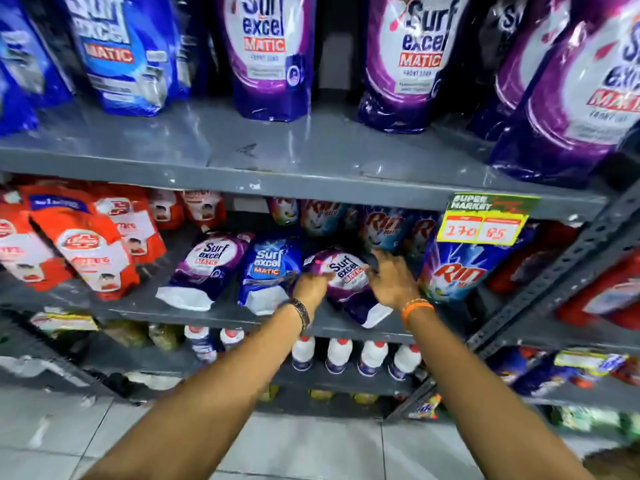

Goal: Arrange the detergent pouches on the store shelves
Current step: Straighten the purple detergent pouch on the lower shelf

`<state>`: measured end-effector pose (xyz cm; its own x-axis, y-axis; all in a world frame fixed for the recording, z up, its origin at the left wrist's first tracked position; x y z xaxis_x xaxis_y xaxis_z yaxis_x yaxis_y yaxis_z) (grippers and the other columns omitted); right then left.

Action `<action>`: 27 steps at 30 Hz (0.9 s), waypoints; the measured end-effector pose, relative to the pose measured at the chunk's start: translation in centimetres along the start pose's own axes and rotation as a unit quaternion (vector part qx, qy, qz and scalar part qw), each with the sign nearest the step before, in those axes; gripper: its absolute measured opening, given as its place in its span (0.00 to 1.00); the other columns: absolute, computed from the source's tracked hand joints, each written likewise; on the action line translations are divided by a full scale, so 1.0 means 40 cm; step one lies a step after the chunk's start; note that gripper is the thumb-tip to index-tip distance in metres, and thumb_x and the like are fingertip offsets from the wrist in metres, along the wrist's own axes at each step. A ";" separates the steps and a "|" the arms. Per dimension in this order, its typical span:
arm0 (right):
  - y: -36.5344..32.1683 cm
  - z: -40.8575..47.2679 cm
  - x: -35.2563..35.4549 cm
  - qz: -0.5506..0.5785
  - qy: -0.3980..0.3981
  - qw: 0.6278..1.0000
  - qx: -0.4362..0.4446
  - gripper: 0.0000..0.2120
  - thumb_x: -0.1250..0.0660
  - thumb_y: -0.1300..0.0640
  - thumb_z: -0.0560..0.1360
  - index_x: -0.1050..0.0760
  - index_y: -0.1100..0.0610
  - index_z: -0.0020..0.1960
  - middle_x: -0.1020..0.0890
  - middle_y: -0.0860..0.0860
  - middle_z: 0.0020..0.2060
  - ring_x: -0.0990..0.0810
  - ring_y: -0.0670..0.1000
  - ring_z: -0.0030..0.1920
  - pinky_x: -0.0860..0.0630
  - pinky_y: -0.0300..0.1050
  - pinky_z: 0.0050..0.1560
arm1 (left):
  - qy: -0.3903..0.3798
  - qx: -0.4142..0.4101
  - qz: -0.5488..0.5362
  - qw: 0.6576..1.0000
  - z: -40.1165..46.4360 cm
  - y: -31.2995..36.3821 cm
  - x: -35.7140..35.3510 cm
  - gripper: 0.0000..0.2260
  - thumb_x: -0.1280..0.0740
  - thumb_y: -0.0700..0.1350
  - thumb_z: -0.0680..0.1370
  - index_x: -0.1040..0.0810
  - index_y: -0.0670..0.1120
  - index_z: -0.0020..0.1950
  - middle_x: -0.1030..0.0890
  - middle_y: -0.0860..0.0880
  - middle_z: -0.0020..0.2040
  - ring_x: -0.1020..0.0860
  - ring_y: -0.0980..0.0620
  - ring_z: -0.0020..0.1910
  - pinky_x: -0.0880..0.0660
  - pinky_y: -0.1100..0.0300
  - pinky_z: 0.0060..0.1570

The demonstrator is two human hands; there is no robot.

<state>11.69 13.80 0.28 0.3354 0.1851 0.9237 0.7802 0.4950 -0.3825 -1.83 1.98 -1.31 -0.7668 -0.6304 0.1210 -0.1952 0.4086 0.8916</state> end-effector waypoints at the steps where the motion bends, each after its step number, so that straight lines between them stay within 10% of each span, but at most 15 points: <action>1: 0.013 0.019 -0.013 -0.014 -0.019 1.000 -0.021 0.24 0.40 0.51 0.80 0.34 0.58 0.74 0.26 0.62 0.71 0.30 0.67 0.69 0.28 0.60 0.68 | 0.002 0.028 -0.021 0.999 0.007 -0.014 -0.020 0.16 0.31 0.40 0.76 0.22 0.35 0.62 0.19 0.37 0.58 0.21 0.41 0.58 0.27 0.52 0.60; 5: 0.054 0.050 -0.060 -0.026 -0.086 0.994 -0.070 0.22 0.43 0.49 0.80 0.32 0.59 0.70 0.25 0.64 0.68 0.27 0.68 0.67 0.27 0.60 0.66 | 0.021 0.081 -0.063 0.994 0.055 -0.072 -0.072 0.19 0.35 0.33 0.77 0.28 0.31 0.67 0.28 0.26 0.65 0.28 0.28 0.66 0.32 0.35 0.65; 15: 0.153 0.039 -0.109 0.318 -0.230 0.913 -0.113 0.21 0.25 0.60 0.72 0.22 0.66 0.63 0.18 0.54 0.55 0.19 0.53 0.49 0.24 0.28 0.39 | 0.024 0.087 0.000 0.996 0.113 -0.032 -0.124 0.19 0.35 0.33 0.76 0.31 0.36 0.66 0.22 0.39 0.63 0.23 0.44 0.56 0.25 0.53 0.55; 18: 0.186 0.029 -0.116 0.382 -0.245 0.882 -0.128 0.32 0.18 0.59 0.63 0.24 0.66 0.64 0.18 0.60 0.60 0.18 0.56 0.56 0.19 0.48 0.59 | -0.030 0.073 -0.045 0.996 0.111 -0.037 -0.113 0.19 0.34 0.26 0.69 0.24 0.36 0.59 0.18 0.40 0.55 0.23 0.49 0.49 0.26 0.55 0.49; 23: 0.175 -0.001 -0.103 0.413 -0.202 0.876 -0.143 0.32 0.25 0.75 0.66 0.31 0.52 0.62 0.19 0.52 0.53 0.21 0.53 0.54 0.23 0.42 0.44 | -0.048 0.031 -0.147 0.988 0.089 -0.041 -0.098 0.29 0.36 0.21 0.67 0.30 0.45 0.63 0.18 0.40 0.58 0.21 0.45 0.51 0.22 0.47 0.51; 27: 0.165 0.006 -0.104 0.460 -0.199 0.852 -0.150 0.32 0.19 0.71 0.58 0.27 0.56 0.57 0.15 0.57 0.53 0.18 0.56 0.57 0.20 0.51 0.54 | -0.061 -0.003 -0.152 0.987 0.083 -0.029 -0.066 0.33 0.36 0.20 0.66 0.31 0.52 0.61 0.19 0.45 0.56 0.21 0.43 0.56 0.20 0.41 0.52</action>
<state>15.31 16.52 -6.09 0.7195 0.6800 0.1413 0.4035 -0.2437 -0.8819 -1.63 5.37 -4.11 -0.7415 -0.6390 -0.2049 -0.4234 0.2086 0.8816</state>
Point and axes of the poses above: each hand's wrist, its own z-axis towards the middle knuckle, its own x-axis out of the back of the hand, y = z × x, the point moved 3 cm from there along z, towards the middle knuckle
